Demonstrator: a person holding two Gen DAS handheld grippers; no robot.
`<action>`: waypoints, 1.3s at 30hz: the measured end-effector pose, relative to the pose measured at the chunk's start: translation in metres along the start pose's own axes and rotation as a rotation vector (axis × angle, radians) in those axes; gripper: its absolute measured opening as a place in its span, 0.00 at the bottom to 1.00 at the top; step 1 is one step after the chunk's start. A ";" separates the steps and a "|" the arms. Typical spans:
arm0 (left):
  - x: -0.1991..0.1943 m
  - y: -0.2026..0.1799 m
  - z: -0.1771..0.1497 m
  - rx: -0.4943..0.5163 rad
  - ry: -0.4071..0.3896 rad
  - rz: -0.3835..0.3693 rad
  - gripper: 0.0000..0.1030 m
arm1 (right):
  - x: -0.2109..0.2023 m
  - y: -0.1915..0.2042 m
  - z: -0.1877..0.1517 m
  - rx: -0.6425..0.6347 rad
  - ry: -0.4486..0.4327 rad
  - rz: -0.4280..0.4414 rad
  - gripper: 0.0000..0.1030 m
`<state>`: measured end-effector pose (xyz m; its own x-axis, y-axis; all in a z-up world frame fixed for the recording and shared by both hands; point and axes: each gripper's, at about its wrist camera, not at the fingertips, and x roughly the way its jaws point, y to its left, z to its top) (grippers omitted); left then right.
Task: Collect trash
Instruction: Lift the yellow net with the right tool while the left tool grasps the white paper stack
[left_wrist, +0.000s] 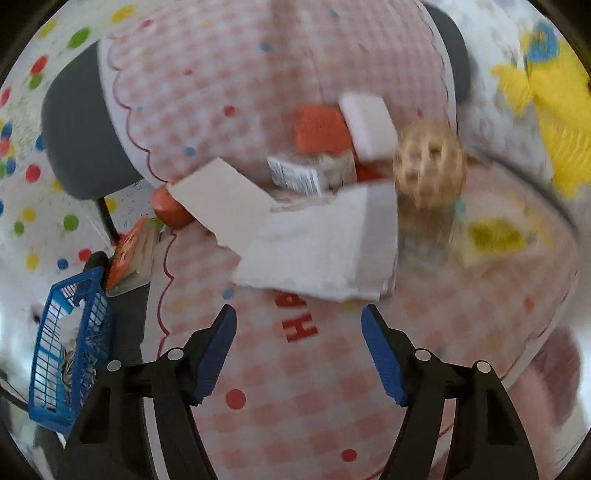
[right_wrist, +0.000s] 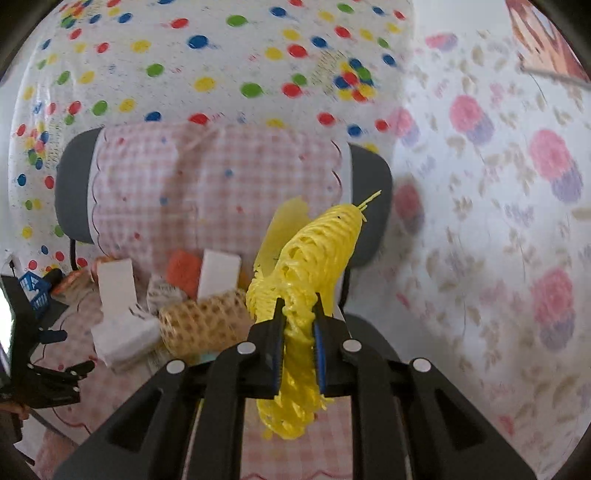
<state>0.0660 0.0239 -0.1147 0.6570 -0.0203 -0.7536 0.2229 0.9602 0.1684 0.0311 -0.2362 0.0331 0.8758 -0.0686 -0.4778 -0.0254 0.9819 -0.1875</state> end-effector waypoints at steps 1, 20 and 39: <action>0.005 -0.002 -0.005 0.018 0.009 0.021 0.69 | -0.002 -0.003 -0.004 0.009 0.007 0.000 0.13; 0.019 0.010 0.041 0.121 -0.129 0.073 0.22 | 0.002 -0.003 -0.016 0.051 0.028 0.038 0.14; -0.132 0.014 0.051 -0.221 -0.301 -0.417 0.01 | -0.038 -0.064 -0.067 0.241 0.116 0.085 0.14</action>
<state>0.0188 0.0260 0.0197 0.7295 -0.4585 -0.5075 0.3733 0.8887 -0.2664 -0.0327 -0.3081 0.0054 0.8142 0.0099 -0.5805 0.0312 0.9977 0.0607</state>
